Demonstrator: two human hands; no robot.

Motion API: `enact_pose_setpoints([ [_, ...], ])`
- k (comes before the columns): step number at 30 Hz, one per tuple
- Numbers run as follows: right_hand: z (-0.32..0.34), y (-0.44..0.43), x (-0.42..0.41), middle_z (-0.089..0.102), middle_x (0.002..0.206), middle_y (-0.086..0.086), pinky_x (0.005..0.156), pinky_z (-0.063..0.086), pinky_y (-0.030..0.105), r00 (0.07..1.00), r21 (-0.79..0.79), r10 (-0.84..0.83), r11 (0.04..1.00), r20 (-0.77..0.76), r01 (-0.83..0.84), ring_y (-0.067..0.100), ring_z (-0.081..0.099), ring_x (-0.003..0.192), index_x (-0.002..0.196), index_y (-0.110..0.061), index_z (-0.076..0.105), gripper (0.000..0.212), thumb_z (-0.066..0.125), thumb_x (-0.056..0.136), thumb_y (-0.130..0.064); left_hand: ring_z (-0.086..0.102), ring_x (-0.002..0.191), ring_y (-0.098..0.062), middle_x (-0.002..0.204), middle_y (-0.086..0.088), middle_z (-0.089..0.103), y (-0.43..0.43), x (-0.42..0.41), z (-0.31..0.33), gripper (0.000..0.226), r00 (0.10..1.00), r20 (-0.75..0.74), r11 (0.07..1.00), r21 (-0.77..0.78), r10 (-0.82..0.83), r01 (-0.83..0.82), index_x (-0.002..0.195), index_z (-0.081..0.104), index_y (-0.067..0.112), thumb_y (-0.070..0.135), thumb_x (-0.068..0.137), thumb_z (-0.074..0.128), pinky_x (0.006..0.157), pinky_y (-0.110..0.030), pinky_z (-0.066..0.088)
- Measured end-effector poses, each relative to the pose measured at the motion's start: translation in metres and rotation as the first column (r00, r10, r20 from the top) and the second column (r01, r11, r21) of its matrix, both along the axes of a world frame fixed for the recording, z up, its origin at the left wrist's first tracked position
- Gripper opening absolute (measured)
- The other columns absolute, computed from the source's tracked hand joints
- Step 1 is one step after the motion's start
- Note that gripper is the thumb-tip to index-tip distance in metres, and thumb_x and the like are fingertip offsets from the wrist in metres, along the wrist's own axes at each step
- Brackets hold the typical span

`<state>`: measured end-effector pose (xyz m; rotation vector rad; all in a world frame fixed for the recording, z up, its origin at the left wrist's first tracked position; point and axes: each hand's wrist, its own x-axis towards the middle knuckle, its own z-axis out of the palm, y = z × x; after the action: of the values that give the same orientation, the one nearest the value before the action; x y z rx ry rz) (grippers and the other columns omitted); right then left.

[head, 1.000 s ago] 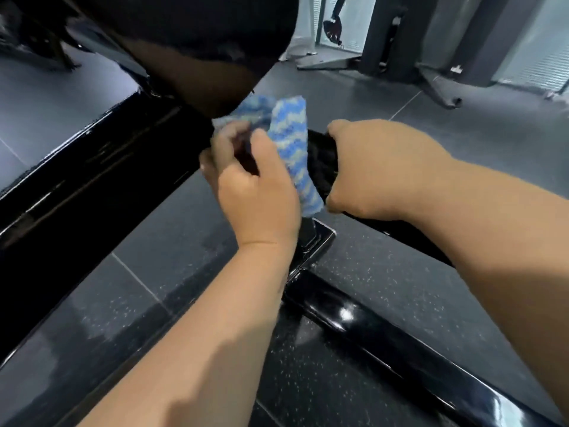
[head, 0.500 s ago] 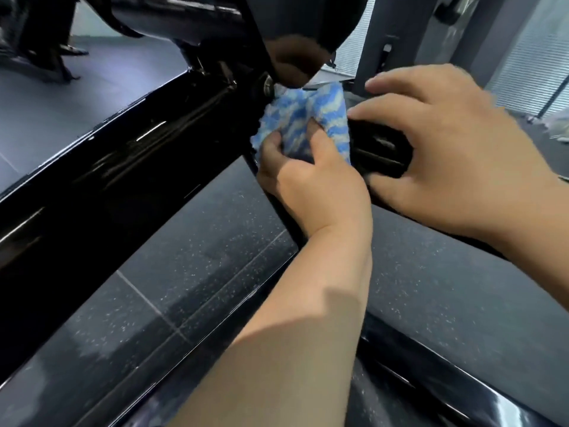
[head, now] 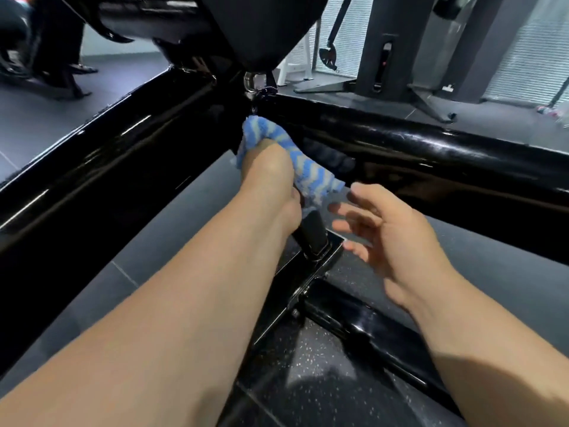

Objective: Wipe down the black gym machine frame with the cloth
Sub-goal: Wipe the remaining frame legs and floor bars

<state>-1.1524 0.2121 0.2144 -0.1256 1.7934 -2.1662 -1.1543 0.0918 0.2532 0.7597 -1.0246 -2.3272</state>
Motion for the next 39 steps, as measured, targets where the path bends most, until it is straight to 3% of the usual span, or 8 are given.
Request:
enact_pose_setpoints([
  [3, 0.002, -0.001, -0.005, 0.074, 0.101, -0.001, 0.074, 0.048, 0.026, 0.986, -0.268, 0.094, 0.962, 0.141, -0.053, 0.012, 0.067, 0.087, 0.094, -0.018, 0.069, 0.03, 0.071, 0.067, -0.03, 0.06, 0.079, -0.026, 0.084, -0.009, 0.061, -0.011, -0.008, -0.008, 0.038, 0.992, -0.096, 0.99, 0.103, -0.086, 0.096, 0.111, 0.055, 0.006, 0.037, 0.102, 0.034, 0.072, -0.047, 0.057],
  [6, 0.003, -0.001, -0.012, 0.069, 0.078, -0.003, 0.081, 0.049, 0.026, 0.985, -0.453, 0.046, 0.891, 0.167, 0.036, 0.013, 0.066, 0.084, 0.065, -0.018, 0.069, 0.008, 0.071, 0.058, -0.015, 0.061, 0.107, -0.032, 0.114, -0.009, 0.063, -0.013, -0.02, -0.017, 0.055, 0.985, -0.105, 0.97, 0.191, -0.135, 0.153, 0.123, 0.06, 0.012, 0.053, 0.093, 0.04, 0.098, -0.051, 0.044],
  [12, -0.005, 0.002, -0.021, 0.064, 0.07, -0.01, 0.074, 0.034, 0.024, 0.996, -0.398, 0.026, 0.917, 0.083, 0.009, 0.005, 0.058, 0.071, 0.053, -0.023, 0.061, 0.01, 0.068, 0.055, -0.016, 0.054, 0.118, -0.032, 0.124, -0.015, 0.055, -0.008, -0.012, -0.037, 0.031, 0.911, -0.37, 0.925, 0.249, -0.182, 0.286, 0.121, 0.052, 0.007, 0.016, 0.093, 0.04, 0.102, -0.051, 0.041],
  [18, -0.013, 0.008, -0.031, 0.071, 0.074, -0.011, 0.069, 0.04, 0.02, 0.999, -0.272, 0.038, 0.961, -0.005, -0.038, -0.002, 0.065, 0.068, 0.064, -0.021, 0.068, 0.01, 0.07, 0.055, -0.019, 0.055, 0.121, -0.031, 0.123, -0.008, 0.063, 0.003, -0.028, -0.036, 0.058, 0.895, -0.414, 0.869, 0.368, -0.165, 0.331, 0.129, 0.059, 0.02, 0.059, 0.093, 0.034, 0.091, -0.045, 0.044],
  [24, -0.015, 0.011, -0.031, 0.07, 0.071, -0.012, 0.07, 0.04, 0.019, 0.999, -0.283, 0.039, 0.959, 0.017, -0.032, -0.001, 0.065, 0.067, 0.052, -0.022, 0.069, 0.005, 0.07, 0.055, -0.019, 0.06, 0.093, -0.025, 0.097, -0.006, 0.066, -0.002, -0.037, -0.05, 0.043, 0.837, -0.524, 0.851, 0.359, -0.156, 0.383, 0.102, 0.064, 0.019, 0.052, 0.094, 0.038, 0.068, -0.036, 0.045],
  [28, -0.016, 0.012, -0.032, 0.072, 0.074, -0.01, 0.073, 0.04, 0.021, 0.998, -0.314, 0.066, 0.948, 0.025, -0.054, -0.002, 0.067, 0.07, 0.05, -0.022, 0.07, 0.006, 0.069, 0.056, -0.018, 0.052, 0.124, -0.028, 0.135, -0.009, 0.055, -0.001, -0.034, -0.066, 0.034, 0.819, -0.548, 0.866, 0.316, -0.167, 0.388, 0.121, 0.055, 0.016, 0.034, 0.095, 0.043, 0.096, -0.044, 0.044],
  [36, -0.021, 0.009, -0.034, 0.072, 0.086, -0.009, 0.09, 0.039, 0.026, 0.998, -0.338, 0.043, 0.941, 0.037, -0.028, 0.004, 0.065, 0.088, 0.054, -0.022, 0.068, 0.003, 0.07, 0.054, -0.02, 0.04, 0.119, -0.022, 0.121, 0.0, 0.043, -0.001, -0.038, -0.067, 0.068, 0.665, -0.697, 0.824, 0.192, -0.269, 0.534, 0.116, 0.042, 0.024, 0.034, 0.058, 0.076, 0.109, -0.038, 0.026],
  [39, -0.023, 0.011, -0.035, 0.072, 0.083, -0.008, 0.083, 0.04, 0.024, 1.0, -0.311, 0.027, 0.95, 0.015, -0.021, 0.005, 0.065, 0.083, 0.053, -0.021, 0.068, 0.004, 0.07, 0.055, -0.018, 0.039, 0.133, -0.027, 0.132, -0.005, 0.047, 0.005, -0.046, -0.078, 0.061, 0.678, -0.675, 0.827, 0.179, -0.292, 0.533, 0.132, 0.043, 0.023, 0.048, 0.079, 0.06, 0.114, -0.045, 0.025],
])
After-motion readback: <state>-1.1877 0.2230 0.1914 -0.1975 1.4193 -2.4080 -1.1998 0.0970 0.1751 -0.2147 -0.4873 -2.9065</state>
